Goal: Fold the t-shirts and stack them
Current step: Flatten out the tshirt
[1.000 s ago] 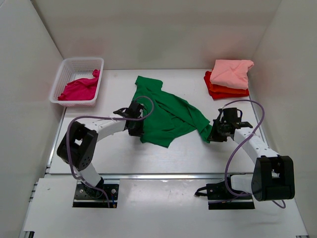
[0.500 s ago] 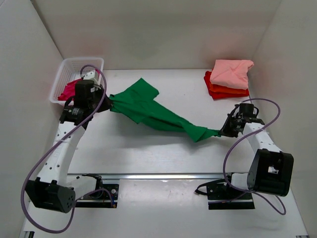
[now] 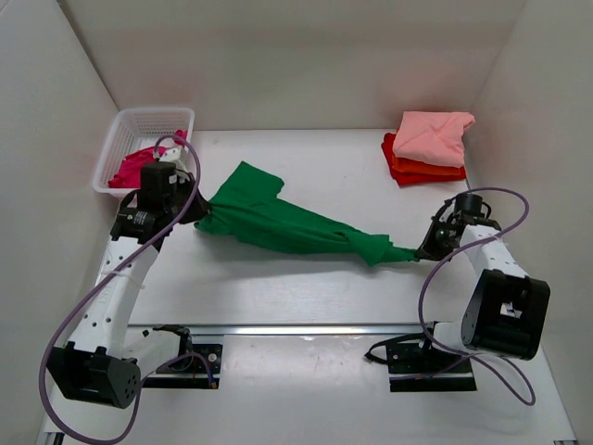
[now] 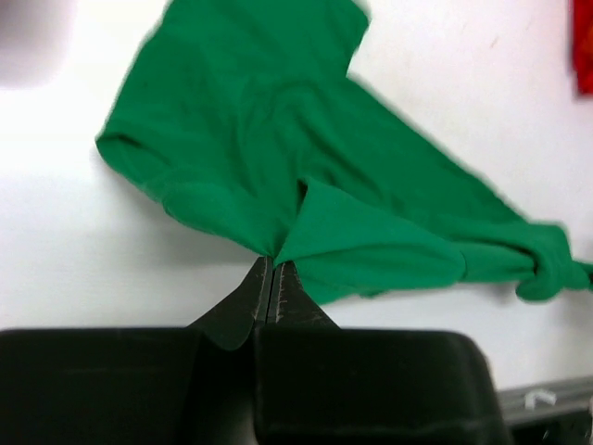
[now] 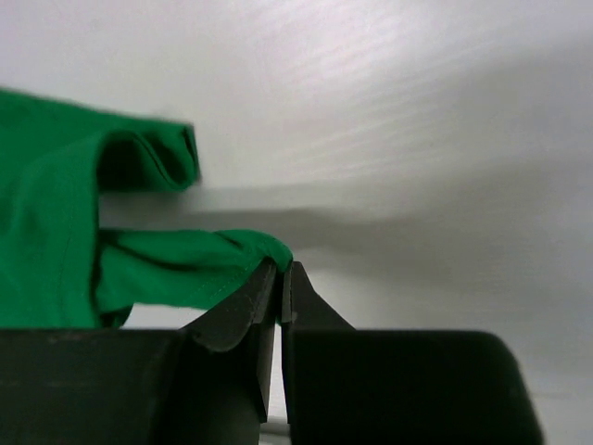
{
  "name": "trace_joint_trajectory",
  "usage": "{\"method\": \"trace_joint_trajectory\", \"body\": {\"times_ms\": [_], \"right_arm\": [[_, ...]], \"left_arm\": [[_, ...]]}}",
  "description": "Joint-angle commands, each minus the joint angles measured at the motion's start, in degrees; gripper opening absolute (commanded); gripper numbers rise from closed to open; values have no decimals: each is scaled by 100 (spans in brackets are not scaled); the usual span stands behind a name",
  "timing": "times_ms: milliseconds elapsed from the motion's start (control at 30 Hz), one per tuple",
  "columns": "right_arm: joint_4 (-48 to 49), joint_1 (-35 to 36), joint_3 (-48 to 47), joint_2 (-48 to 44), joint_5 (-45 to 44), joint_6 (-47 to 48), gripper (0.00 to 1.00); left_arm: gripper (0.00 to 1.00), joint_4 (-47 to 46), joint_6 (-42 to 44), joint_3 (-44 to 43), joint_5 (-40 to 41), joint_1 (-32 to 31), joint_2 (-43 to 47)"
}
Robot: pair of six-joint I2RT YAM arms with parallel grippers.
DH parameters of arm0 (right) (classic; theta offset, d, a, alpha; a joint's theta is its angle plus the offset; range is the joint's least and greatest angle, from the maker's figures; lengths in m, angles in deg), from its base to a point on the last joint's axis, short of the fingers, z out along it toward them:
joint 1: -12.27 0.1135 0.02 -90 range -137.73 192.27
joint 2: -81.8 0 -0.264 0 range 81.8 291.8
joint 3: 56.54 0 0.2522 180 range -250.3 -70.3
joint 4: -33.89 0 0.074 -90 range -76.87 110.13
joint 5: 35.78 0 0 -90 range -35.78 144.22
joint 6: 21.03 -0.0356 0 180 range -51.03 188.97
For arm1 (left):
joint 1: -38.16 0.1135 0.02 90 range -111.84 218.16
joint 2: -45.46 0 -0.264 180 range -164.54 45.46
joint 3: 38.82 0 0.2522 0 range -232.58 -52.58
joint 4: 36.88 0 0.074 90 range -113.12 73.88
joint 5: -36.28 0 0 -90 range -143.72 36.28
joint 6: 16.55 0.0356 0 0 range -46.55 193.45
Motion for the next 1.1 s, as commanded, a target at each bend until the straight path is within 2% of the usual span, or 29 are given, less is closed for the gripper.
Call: {"method": "trace_joint_trajectory", "body": {"times_ms": [0,133,200,233,267,333,433,467,533,700,767,867,900,967,1067], "right_arm": [[-612,297,-159,337,206,513,0],[-1256,1334,-291,207,1174,1032,0],[-1423,1993,-745,162,2479,1208,0],[-1432,2021,-1192,119,2747,1166,0],[-1189,1804,-1353,40,3202,1000,0],[-16,692,-1417,-215,4090,-199,0],[1613,-585,-646,-742,4910,-1826,1],[1765,-763,-530,-882,5068,-2023,0],[1603,-957,-335,-1032,4965,-2070,0],[-416,-397,-1292,-999,2815,-1068,0],[-877,-246,-1678,-963,2408,-804,0],[-1177,-377,-1716,-997,2958,-811,0],[-934,-482,-1689,-1224,3378,-908,0],[-292,-483,-1523,-1638,3671,-1442,0],[641,-335,-1565,-1956,4243,-1753,1]], "left_arm": [[0,55,107,551,-237,-17,242],[0,11,142,702,-405,27,357],[0,72,177,483,-327,19,164],[0,46,160,404,-309,10,94],[0,72,186,246,-291,-25,-3],[0,99,64,-18,-317,-25,-74],[0,152,81,-80,-308,9,57],[0,204,107,-81,-300,79,110],[0,283,195,-124,-221,220,233],[0,608,196,-781,-45,318,287],[0,793,169,-1012,-53,169,181],[0,566,-93,-1082,-510,220,364],[0,330,-173,-1065,-537,238,566],[0,-39,-341,-1170,-336,203,944],[0,-94,-472,-1766,86,107,1235]]}}
